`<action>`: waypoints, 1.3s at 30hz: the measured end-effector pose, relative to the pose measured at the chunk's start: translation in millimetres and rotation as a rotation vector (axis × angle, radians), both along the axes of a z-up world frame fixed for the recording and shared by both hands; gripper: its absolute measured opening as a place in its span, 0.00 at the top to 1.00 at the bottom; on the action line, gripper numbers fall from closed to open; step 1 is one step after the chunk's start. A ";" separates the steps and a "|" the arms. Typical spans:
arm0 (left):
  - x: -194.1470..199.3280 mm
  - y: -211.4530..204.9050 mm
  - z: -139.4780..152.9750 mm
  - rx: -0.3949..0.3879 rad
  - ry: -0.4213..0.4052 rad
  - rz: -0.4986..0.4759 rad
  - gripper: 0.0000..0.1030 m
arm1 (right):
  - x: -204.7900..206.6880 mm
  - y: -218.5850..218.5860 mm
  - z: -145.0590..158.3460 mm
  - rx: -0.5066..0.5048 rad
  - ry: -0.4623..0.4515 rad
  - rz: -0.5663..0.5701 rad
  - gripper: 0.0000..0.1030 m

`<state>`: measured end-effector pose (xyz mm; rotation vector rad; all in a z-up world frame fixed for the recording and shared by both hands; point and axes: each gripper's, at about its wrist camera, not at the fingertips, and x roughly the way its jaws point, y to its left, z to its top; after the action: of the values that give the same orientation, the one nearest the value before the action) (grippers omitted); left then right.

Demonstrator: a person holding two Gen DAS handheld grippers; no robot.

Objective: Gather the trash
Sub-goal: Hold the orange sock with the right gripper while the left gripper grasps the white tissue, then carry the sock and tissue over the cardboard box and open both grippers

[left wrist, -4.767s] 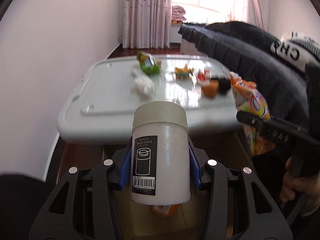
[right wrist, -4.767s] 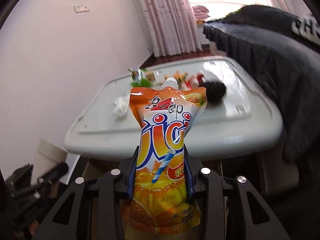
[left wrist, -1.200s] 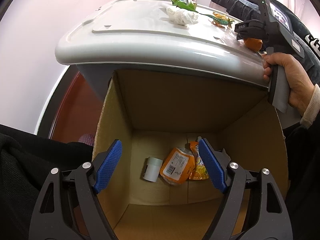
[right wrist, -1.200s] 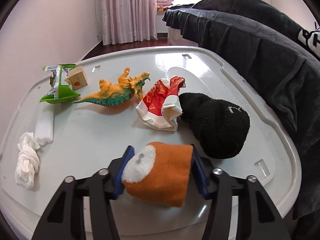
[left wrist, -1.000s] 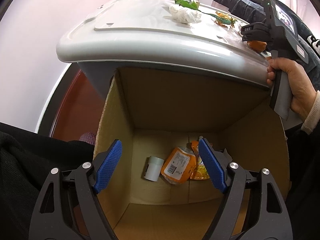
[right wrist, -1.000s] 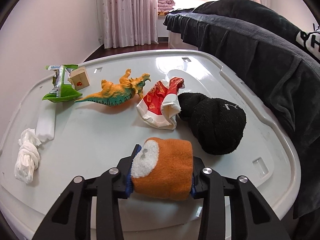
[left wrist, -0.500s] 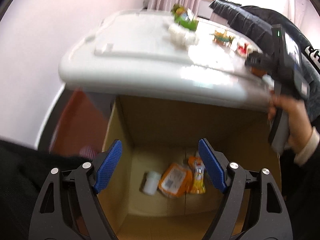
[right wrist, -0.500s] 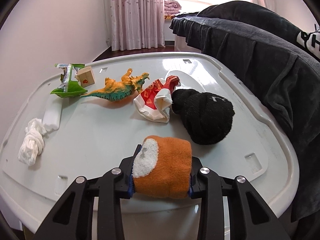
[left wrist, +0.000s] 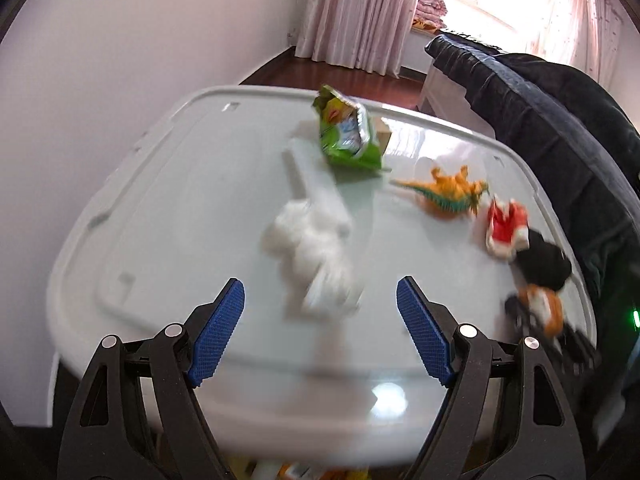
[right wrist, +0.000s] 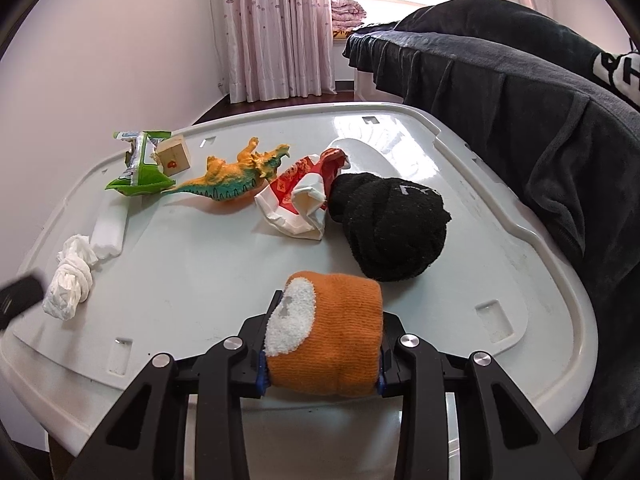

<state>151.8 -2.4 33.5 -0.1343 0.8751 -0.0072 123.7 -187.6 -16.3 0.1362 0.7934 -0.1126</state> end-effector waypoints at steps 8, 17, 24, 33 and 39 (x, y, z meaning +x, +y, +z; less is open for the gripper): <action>34.9 -5.0 -39.9 0.085 0.079 0.060 0.25 | 0.0 -2.0 0.1 0.015 0.001 -0.008 0.65; 35.5 -7.9 -42.8 0.150 0.026 0.030 0.68 | -0.9 1.4 -0.9 -0.010 -0.005 -0.009 0.65; 25.2 -14.5 -42.0 0.157 -0.035 -0.021 0.70 | -1.6 2.3 -1.5 -0.024 -0.012 -0.008 0.65; 16.5 -23.7 -38.7 0.194 -0.096 -0.070 0.70 | -1.3 4.1 -2.5 -0.034 -0.024 -0.016 0.64; 5.7 -21.7 -42.8 0.200 -0.093 -0.074 0.70 | -1.5 3.6 -1.9 -0.033 -0.026 -0.011 0.65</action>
<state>157.6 -24.2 -9.3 0.0846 0.7829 0.0052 122.2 -183.9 -18.2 0.1104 0.7642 -0.1343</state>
